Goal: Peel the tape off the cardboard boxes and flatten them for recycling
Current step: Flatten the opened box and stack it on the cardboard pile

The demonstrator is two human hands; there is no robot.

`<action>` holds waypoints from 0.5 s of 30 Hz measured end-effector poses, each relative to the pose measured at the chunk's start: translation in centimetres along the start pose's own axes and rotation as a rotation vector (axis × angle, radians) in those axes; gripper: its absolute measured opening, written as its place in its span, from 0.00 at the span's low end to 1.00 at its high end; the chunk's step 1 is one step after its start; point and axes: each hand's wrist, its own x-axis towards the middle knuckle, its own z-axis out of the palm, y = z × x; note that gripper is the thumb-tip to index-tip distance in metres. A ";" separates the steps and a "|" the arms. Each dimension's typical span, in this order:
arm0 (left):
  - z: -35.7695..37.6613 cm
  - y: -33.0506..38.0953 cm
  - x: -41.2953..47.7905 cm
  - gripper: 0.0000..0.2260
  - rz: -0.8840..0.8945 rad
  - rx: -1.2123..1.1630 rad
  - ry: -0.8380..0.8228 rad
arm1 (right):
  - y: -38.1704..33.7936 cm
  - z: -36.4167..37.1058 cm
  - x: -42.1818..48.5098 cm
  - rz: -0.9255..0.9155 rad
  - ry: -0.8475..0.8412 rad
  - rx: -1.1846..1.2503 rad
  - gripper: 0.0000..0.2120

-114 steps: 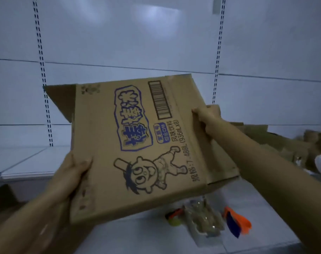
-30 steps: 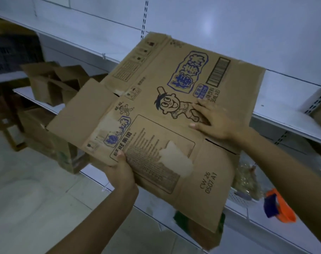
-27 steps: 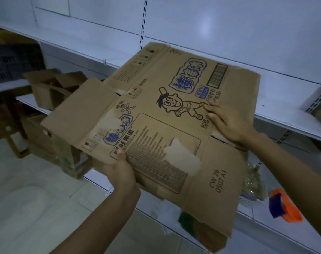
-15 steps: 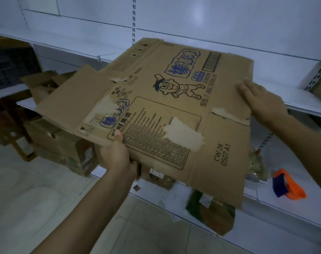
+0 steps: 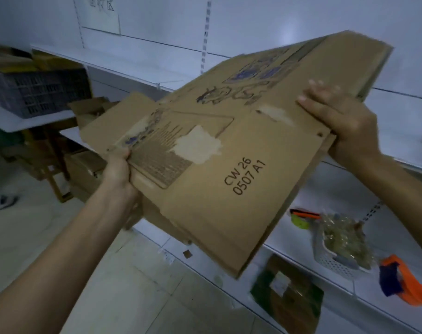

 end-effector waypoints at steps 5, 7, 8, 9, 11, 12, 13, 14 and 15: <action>1.1 6.9 2.0 0.12 0.089 0.271 -0.134 | -3.2 2.1 -1.1 -0.043 0.048 -0.164 0.20; 1.8 10.0 4.0 0.16 0.107 0.598 -0.170 | -4.6 4.0 -0.4 -0.020 -0.058 -0.254 0.22; 2.2 11.1 5.1 0.18 0.156 0.804 -0.170 | -5.6 5.0 0.2 0.008 -0.129 -0.257 0.21; 2.6 12.0 6.1 0.20 0.236 1.053 -0.159 | -6.8 6.0 1.0 0.042 -0.192 -0.237 0.21; 3.3 13.2 7.2 0.22 0.436 1.574 -0.145 | -9.2 7.8 3.2 0.107 -0.308 -0.202 0.18; 3.5 13.5 7.3 0.22 0.525 1.750 -0.152 | -10.3 8.7 4.5 0.130 -0.368 -0.206 0.16; 3.4 13.6 7.3 0.22 0.578 1.839 -0.202 | -11.5 9.6 6.0 0.152 -0.443 -0.212 0.15; 3.3 13.8 7.5 0.23 0.577 1.861 -0.297 | -12.7 10.5 7.6 0.170 -0.496 -0.209 0.15; 3.2 13.9 7.2 0.25 0.525 1.863 -0.396 | -13.8 11.4 9.5 0.170 -0.537 -0.191 0.15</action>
